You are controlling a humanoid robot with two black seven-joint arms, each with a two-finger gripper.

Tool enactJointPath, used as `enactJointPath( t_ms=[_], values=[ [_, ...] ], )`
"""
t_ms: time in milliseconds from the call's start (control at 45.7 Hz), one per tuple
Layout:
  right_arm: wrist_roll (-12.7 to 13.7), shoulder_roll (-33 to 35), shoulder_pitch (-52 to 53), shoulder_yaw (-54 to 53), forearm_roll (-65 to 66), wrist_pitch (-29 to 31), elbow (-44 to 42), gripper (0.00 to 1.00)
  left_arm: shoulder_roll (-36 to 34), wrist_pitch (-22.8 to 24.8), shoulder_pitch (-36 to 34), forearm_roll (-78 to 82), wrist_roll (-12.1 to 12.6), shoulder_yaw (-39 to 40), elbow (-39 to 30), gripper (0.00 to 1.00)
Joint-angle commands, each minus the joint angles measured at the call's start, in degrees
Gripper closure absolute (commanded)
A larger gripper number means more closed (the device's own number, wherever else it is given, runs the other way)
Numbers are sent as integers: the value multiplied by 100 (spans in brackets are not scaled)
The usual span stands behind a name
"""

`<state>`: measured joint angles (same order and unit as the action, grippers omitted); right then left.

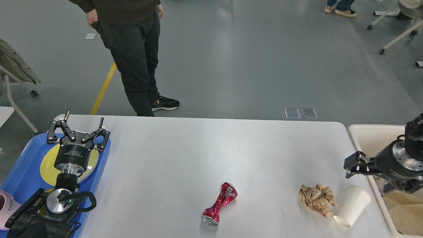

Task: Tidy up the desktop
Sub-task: 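Lower the right gripper onto the white paper cup and grasp it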

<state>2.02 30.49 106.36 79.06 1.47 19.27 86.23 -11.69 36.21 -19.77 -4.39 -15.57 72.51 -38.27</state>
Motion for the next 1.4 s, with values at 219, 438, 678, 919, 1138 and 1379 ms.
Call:
enactJointPath(
  t_ms=[219,438,678,919,1138,1379],
  values=[
    [8,-43,-2584,-1357,-279,-511,-1714,0,0,0,0,-1,1,0,3,4],
    [8,1,-3016,-1411,-385,-1214,-1961,1,0,0,0,-1,1,0,-5,4],
    [8,-60,-3446,-1437,-402,-1311,-2391,0,0,0,0,-1,1,0,3,4],
    [8,-69,-3658,-1586,-806,-1320,-2559,1,0,0,0,-1,1,0,3,4],
    [8,-87,-3710,-1674,-824,-1320,-2603,2,0,0,0,-1,1,0,3,4],
    [8,-148,-4053,-1955,-824,-1311,-2787,6,0,0,0,-1,1,0,3,4]
  ],
)
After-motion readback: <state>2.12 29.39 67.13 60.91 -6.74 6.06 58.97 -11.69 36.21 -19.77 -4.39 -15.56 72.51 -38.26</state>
